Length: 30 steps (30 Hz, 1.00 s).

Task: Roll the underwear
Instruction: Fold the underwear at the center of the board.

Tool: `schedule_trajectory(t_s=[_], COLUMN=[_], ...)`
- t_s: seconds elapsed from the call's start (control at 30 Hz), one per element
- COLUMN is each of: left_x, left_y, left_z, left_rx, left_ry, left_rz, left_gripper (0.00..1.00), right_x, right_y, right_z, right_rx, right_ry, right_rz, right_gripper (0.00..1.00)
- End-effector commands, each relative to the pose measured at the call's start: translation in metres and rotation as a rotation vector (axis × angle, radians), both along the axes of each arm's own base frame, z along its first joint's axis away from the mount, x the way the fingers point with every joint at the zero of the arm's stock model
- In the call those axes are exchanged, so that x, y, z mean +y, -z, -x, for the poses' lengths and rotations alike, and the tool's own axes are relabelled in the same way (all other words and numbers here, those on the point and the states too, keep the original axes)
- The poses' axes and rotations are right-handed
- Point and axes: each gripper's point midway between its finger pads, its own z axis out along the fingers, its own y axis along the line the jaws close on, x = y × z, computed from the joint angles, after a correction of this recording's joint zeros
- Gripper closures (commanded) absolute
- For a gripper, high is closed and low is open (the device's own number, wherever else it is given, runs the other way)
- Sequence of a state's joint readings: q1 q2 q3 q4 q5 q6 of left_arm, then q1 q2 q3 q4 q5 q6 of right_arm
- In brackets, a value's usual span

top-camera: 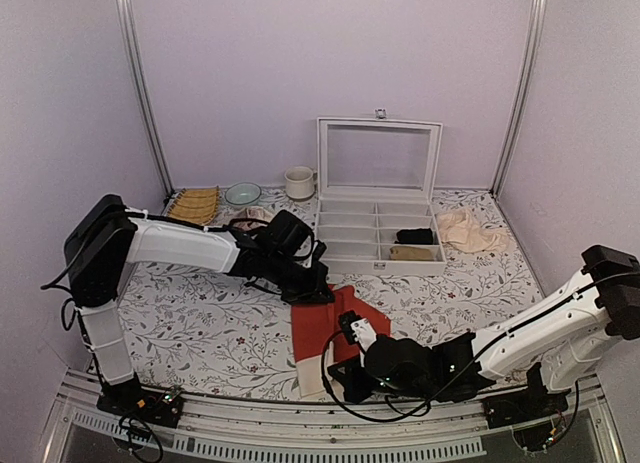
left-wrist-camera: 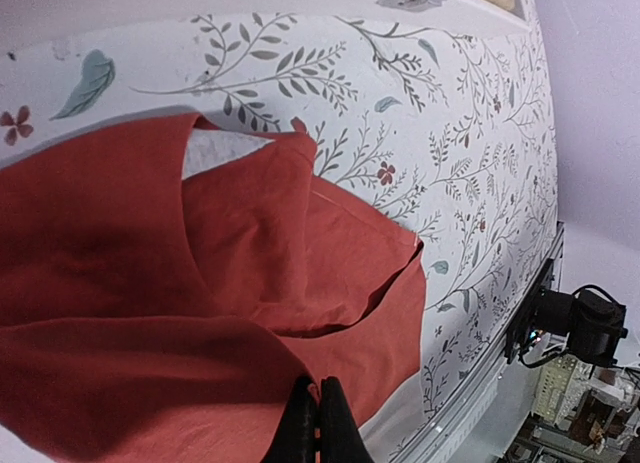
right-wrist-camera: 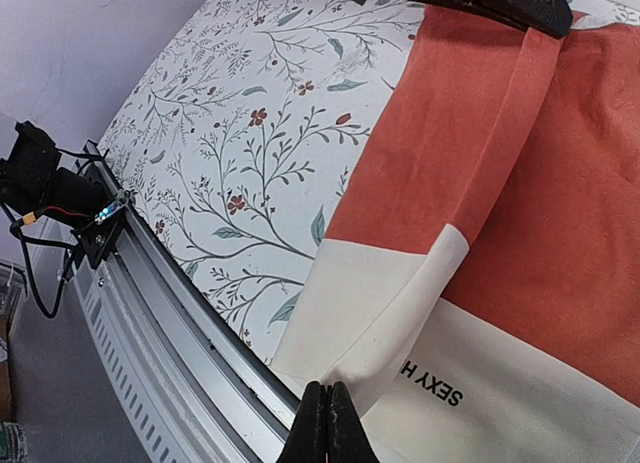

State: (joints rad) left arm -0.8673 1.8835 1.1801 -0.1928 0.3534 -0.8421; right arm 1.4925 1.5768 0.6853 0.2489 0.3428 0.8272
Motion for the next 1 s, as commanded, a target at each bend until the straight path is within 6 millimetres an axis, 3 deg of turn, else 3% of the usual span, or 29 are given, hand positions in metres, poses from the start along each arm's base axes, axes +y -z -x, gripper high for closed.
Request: schedule_trajectory(t_s=[0.0,0.1,0.17,0.37,0.8,0.97], left_x=[-0.021,-0.032,-0.039,-0.058,-0.077,-0.085], left_y=[-0.001,-0.006,0.005,0.006,0.018,0.023], left_z=[0.002,0.000,0.000,0.004,0.008,0.008], left_rx=[-0.012,-0.019,-0.006,-0.011,-0.001,0.001], left_ry=[0.034,0.048,0.058,0.091,0.112,0.121], left_rz=[0.017,0.031,0.017,0.017,0.010,0.007], left_gripper=[1.00,1.00,1.00,1.00,1.00,1.00], right_x=[-0.009,-0.017,-0.022,-0.031,-0.073,-0.079], right_y=[-0.034,-0.030,-0.026,-0.014,-0.003,0.002], right_z=[-0.001,-0.001,0.000,0.005,0.001,0.001], right_rx=[0.016,0.015,0.023,0.041,0.066,0.078], right_ry=[0.049,0.067,0.079,0.103,0.197,0.206], right_rz=[-0.121,-0.112,-0.112,-0.094,-0.085,-0.077], right_gripper=[1.00,1.00,1.00,1.00,1.00,1.00])
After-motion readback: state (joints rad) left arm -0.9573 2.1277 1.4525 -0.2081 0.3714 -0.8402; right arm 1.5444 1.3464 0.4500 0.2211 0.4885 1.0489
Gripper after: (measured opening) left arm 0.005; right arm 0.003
